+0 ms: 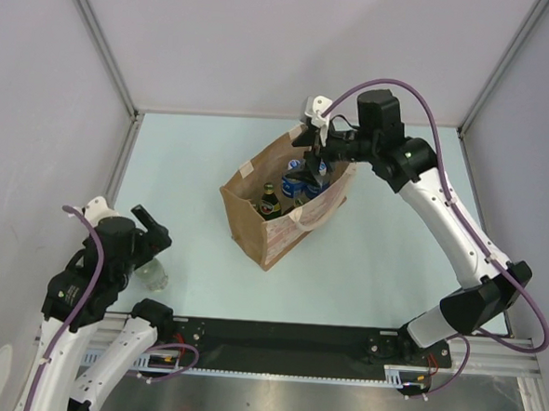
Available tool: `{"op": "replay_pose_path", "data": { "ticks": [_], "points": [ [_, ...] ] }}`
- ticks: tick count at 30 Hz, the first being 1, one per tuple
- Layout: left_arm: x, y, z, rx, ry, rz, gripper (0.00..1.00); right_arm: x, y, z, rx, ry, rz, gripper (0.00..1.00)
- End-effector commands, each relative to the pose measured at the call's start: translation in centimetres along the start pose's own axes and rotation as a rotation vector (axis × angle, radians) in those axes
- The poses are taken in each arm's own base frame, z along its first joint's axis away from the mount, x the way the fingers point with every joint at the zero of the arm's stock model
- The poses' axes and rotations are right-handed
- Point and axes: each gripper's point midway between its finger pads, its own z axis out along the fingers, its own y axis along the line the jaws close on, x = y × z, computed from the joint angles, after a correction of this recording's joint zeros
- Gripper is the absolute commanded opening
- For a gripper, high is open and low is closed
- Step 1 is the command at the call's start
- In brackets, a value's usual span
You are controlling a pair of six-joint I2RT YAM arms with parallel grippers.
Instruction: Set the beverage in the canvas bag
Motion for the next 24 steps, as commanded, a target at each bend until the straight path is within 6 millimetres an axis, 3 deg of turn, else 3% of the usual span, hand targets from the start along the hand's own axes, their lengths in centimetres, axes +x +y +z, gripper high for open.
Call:
{"op": "replay_pose_path", "data": {
  "ticks": [1, 4, 11, 19, 24],
  "points": [
    [0.6, 2.8, 0.2, -0.153, 0.001, -0.039, 0.94, -0.1, -0.4, -1.2, 0.032, -0.015, 0.030, 0.79],
    [1.8, 3.2, 1.0, -0.190, 0.047, -0.028, 0.93, 0.1, -0.7, -1.6, 0.043, -0.016, 0.046, 0.79],
    [2.4, 3.6, 1.9, -0.258, 0.075, -0.050, 0.85, 0.6, -1.2, -2.6, 0.072, -0.018, 0.076, 0.78],
    [5.0, 5.5, 3.7, -0.364, 0.175, -0.092, 0.80, 1.1, -2.3, -4.3, 0.118, -0.030, 0.107, 0.79],
    [4.2, 5.5, 4.4, -0.387, 0.168, -0.109, 0.74, 1.4, -2.5, -4.9, 0.133, -0.032, 0.127, 0.79]
  ]
}}
